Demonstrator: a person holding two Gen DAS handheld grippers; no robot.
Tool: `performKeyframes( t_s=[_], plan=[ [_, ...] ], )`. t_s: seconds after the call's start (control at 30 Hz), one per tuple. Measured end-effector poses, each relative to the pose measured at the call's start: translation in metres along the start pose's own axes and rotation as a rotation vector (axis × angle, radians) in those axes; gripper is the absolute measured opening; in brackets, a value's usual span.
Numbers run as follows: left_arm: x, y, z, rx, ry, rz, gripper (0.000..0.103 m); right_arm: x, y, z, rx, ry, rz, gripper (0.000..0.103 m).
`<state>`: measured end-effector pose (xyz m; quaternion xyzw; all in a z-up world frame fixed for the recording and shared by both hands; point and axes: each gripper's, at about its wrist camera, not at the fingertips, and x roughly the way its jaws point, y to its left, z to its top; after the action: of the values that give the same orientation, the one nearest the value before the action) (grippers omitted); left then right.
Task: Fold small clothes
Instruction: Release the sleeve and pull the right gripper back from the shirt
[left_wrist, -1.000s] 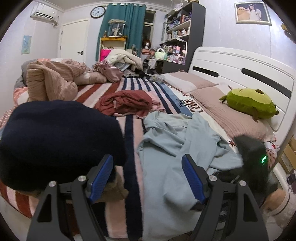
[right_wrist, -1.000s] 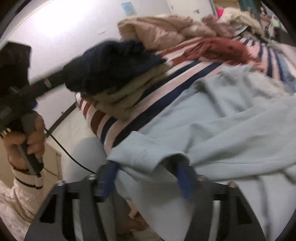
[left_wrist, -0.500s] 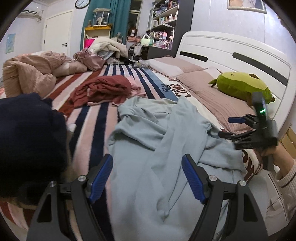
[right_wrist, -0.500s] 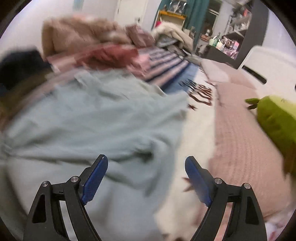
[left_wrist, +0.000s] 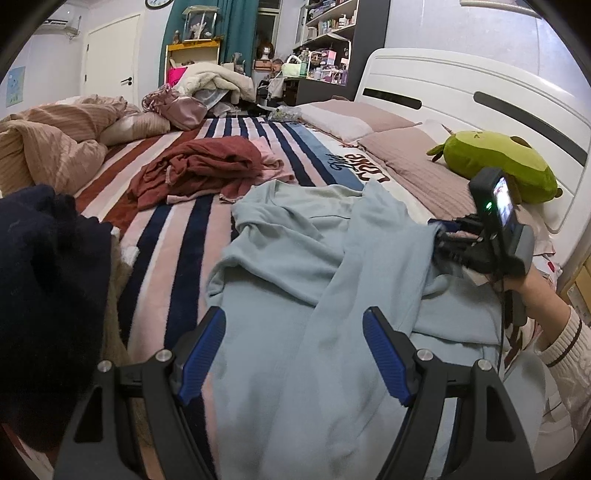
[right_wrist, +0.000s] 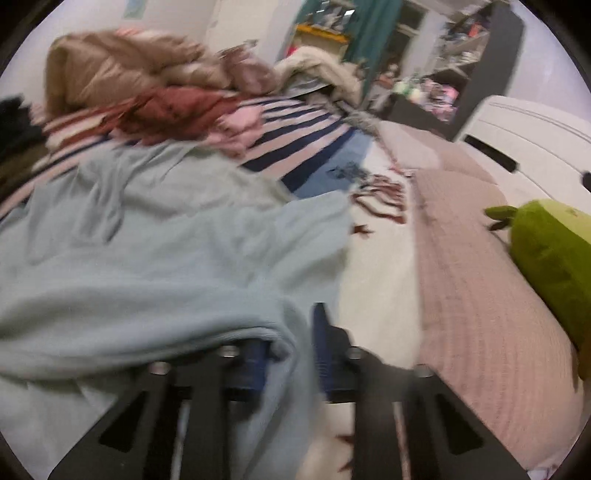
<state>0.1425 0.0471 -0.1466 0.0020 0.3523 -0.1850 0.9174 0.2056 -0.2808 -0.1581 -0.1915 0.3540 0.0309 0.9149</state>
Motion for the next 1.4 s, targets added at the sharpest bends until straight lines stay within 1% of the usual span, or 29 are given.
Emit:
performKeyframes(
  t_s=[0.07, 0.13, 0.17, 0.2, 0.23, 0.27, 0.3, 0.37, 0.4, 0.53, 0.57, 0.63, 0.7, 0.73, 0.77, 0.8, 0.87, 0.9, 0.97, 1.0, 1.07, 1.1, 1.17, 1.2, 1.23, 1.27, 1.3, 1.37, 1.4],
  plan=[
    [0.002, 0.001, 0.0, 0.0, 0.003, 0.002, 0.073, -0.008, -0.018, -0.001, 0.07, -0.025, -0.046, 0.01],
    [0.003, 0.001, 0.0, 0.002, 0.005, 0.003, 0.073, -0.012, -0.037, -0.005, 0.138, -0.025, -0.067, 0.01],
    [0.004, 0.0, 0.0, 0.002, 0.007, 0.003, 0.073, -0.015, -0.047, -0.01, 0.16, -0.016, -0.095, 0.013],
    [0.005, 0.0, -0.001, 0.001, 0.011, 0.003, 0.073, -0.015, -0.052, -0.013, 0.16, -0.007, -0.112, 0.016],
    [0.006, 0.0, -0.001, 0.001, 0.014, 0.003, 0.073, -0.015, -0.055, -0.017, 0.159, 0.003, -0.127, 0.027],
    [0.008, 0.0, -0.002, 0.001, 0.018, 0.006, 0.073, -0.014, -0.06, -0.022, 0.162, 0.018, -0.152, 0.033],
    [0.011, -0.001, -0.003, 0.002, 0.025, 0.007, 0.073, -0.013, -0.063, -0.026, 0.169, 0.029, -0.164, 0.034],
    [0.017, -0.002, -0.007, 0.004, 0.046, 0.01, 0.073, -0.009, -0.066, -0.035, 0.175, 0.066, -0.193, 0.042],
    [0.018, -0.001, -0.009, 0.004, 0.052, 0.009, 0.073, -0.007, -0.065, -0.039, 0.169, 0.085, -0.192, 0.043],
    [0.022, -0.001, -0.013, 0.003, 0.069, -0.005, 0.073, -0.024, -0.057, -0.042, 0.129, 0.085, -0.094, 0.051],
    [0.021, -0.001, -0.012, 0.006, 0.067, -0.003, 0.073, -0.037, -0.058, -0.041, 0.131, 0.07, -0.054, 0.052],
    [0.019, 0.001, -0.008, 0.004, 0.052, 0.0, 0.073, -0.053, -0.06, -0.038, 0.151, 0.046, -0.006, 0.052],
    [0.018, 0.004, -0.001, -0.006, 0.032, -0.004, 0.073, -0.066, -0.059, -0.032, 0.153, 0.036, 0.094, 0.053],
    [0.018, 0.005, 0.004, -0.01, 0.019, -0.004, 0.073, -0.069, -0.059, -0.028, 0.157, 0.034, 0.122, 0.058],
    [0.018, 0.006, 0.006, -0.011, 0.013, -0.003, 0.073, -0.068, -0.059, -0.022, 0.167, 0.026, 0.141, 0.065],
    [0.019, 0.005, 0.009, -0.013, 0.005, -0.002, 0.073, -0.065, -0.06, -0.018, 0.172, 0.021, 0.148, 0.067],
    [0.019, 0.006, 0.015, -0.019, -0.008, -0.005, 0.073, -0.049, -0.062, -0.006, 0.173, 0.018, 0.162, 0.067],
    [0.019, 0.006, 0.016, -0.02, -0.011, -0.009, 0.073, -0.033, -0.064, 0.001, 0.179, 0.035, 0.197, 0.067],
    [0.019, 0.005, 0.019, -0.016, -0.015, -0.011, 0.073, -0.001, -0.065, 0.011, 0.183, 0.079, 0.265, 0.066],
    [0.018, 0.005, 0.019, -0.013, -0.015, -0.01, 0.073, 0.017, -0.062, 0.017, 0.167, 0.102, 0.283, 0.066],
    [0.019, 0.006, 0.019, -0.008, -0.011, -0.003, 0.073, 0.044, -0.056, 0.024, 0.128, 0.147, 0.263, 0.065],
    [0.02, 0.007, 0.019, -0.01, -0.009, 0.0, 0.073, 0.061, -0.053, 0.027, 0.101, 0.187, 0.257, 0.065],
    [0.022, 0.011, 0.019, -0.014, -0.004, 0.003, 0.073, 0.08, -0.048, 0.027, 0.093, 0.242, 0.281, 0.065],
    [0.023, 0.011, 0.019, -0.014, -0.003, 0.005, 0.073, 0.085, -0.046, 0.026, 0.085, 0.254, 0.287, 0.061],
    [0.024, 0.012, 0.019, -0.014, -0.001, 0.008, 0.073, 0.087, -0.044, 0.026, 0.075, 0.258, 0.286, 0.042],
    [0.026, 0.012, 0.019, -0.013, 0.0, 0.011, 0.073, 0.086, -0.044, 0.026, 0.07, 0.243, 0.266, 0.016],
    [0.027, 0.012, 0.019, -0.011, 0.002, 0.014, 0.073, 0.083, -0.046, 0.027, 0.082, 0.229, 0.227, 0.008],
    [0.028, 0.013, 0.019, -0.012, 0.002, 0.017, 0.073, 0.078, -0.054, 0.028, 0.134, 0.205, 0.212, 0.008],
    [0.029, 0.013, 0.018, -0.014, 0.003, 0.017, 0.073, 0.076, -0.059, 0.026, 0.16, 0.195, 0.187, 0.007]
  ],
)
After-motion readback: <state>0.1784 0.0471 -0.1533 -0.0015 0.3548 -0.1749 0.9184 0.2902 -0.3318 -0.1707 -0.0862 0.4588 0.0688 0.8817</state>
